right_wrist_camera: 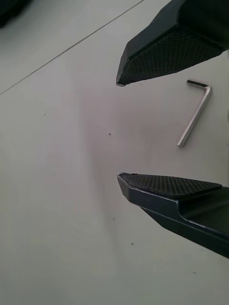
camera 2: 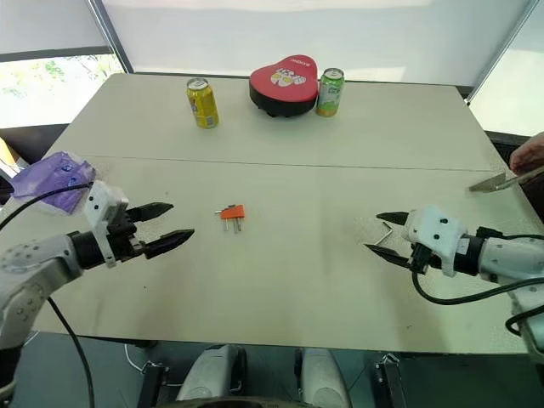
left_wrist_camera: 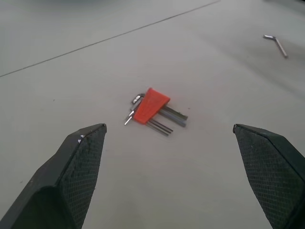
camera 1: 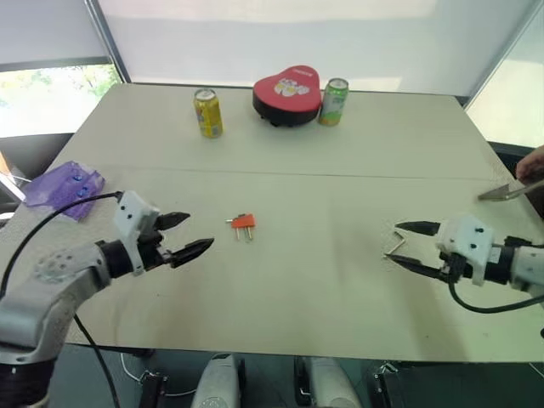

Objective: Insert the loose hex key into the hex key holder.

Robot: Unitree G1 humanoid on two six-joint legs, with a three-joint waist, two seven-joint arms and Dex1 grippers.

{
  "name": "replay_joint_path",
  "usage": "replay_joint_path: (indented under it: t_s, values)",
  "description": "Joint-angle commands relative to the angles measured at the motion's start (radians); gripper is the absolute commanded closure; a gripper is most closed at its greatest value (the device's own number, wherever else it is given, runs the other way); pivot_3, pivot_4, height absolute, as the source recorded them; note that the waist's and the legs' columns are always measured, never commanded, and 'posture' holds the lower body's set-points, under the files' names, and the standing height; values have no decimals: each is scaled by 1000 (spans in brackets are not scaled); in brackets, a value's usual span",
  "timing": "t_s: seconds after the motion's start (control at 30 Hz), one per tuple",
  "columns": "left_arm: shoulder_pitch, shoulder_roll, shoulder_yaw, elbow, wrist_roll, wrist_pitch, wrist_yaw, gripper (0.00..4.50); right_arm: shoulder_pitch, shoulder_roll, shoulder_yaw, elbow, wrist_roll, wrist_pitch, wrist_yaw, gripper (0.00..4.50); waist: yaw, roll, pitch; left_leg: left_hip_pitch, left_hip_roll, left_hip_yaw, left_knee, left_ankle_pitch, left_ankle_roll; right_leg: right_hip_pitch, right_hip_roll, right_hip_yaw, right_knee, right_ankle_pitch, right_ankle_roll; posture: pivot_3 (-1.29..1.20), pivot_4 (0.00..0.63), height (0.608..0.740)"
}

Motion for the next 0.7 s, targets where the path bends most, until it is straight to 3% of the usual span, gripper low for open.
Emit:
replay_joint_path:
  t_s: [0.03,0.7]
  values:
    - [-16,22,20,5,-5,-16,-35,54,-27,-13,-32,-1,18,-1,16,1494,0,0,0,0,0,0,0,0,0,0,0,0,0,0,0,0,150,740]
    - [-70,10,6,-2,-5,28,1,54,-96,11,21,-17,10,30,-1,1494,1,0,0,0,0,0,0,0,0,0,0,0,0,0,0,0,150,740]
